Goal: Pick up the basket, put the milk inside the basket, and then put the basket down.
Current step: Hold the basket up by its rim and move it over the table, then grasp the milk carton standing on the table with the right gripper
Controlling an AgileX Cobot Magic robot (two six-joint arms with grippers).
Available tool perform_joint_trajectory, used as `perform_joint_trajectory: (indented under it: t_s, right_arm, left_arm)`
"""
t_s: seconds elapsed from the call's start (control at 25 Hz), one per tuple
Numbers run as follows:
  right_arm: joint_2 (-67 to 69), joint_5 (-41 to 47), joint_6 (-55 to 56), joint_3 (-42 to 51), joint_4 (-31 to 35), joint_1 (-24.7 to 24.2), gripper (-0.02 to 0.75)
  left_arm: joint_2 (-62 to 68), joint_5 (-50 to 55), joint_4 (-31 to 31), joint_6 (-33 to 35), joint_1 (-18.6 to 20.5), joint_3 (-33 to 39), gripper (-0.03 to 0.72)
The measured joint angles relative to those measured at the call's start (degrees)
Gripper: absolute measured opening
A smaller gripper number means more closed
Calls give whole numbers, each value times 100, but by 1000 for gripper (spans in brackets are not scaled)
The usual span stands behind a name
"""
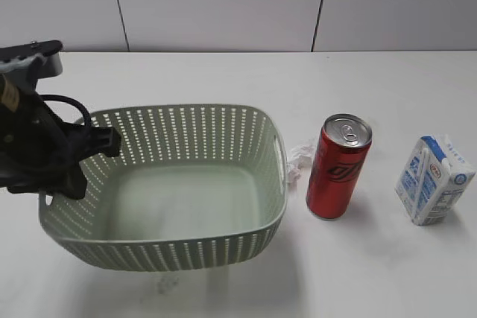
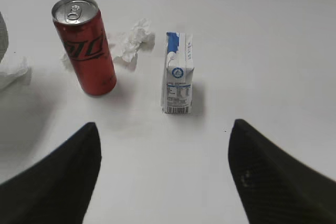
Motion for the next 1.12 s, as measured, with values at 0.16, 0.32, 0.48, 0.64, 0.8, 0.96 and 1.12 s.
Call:
perform_joint_trajectory:
  t_s: [0.16, 0.32, 0.48, 0.64, 0.8, 0.96, 1.12]
  right_arm:
    - [1029, -132, 79, -398, 0, 0, 591]
    - [2409, -200, 103, -912, 54, 0, 591]
    - [3847, -555, 114, -1316, 144, 0, 591]
    - [5260, -1126, 121, -1598, 162, 0, 592]
    - [6629, -1520, 61, -1822, 173, 0, 592]
    - [7697, -1862, -68, -2091, 167, 0, 592]
    - [8310, -2200, -104, -2136, 146, 0, 592]
  left_arm:
    - [0, -159, 66, -127, -8, 0, -1]
    - [0, -212, 71, -140, -8, 0, -1]
    - [47, -218, 71, -146, -8, 0, -1]
    - [150, -233, 71, -146, -8, 0, -1]
    - [180, -253, 71, -151, -8, 0, -1]
    - [180, -281, 71, -151, -8, 0, -1]
    - [182, -312, 71, -151, -8, 0, -1]
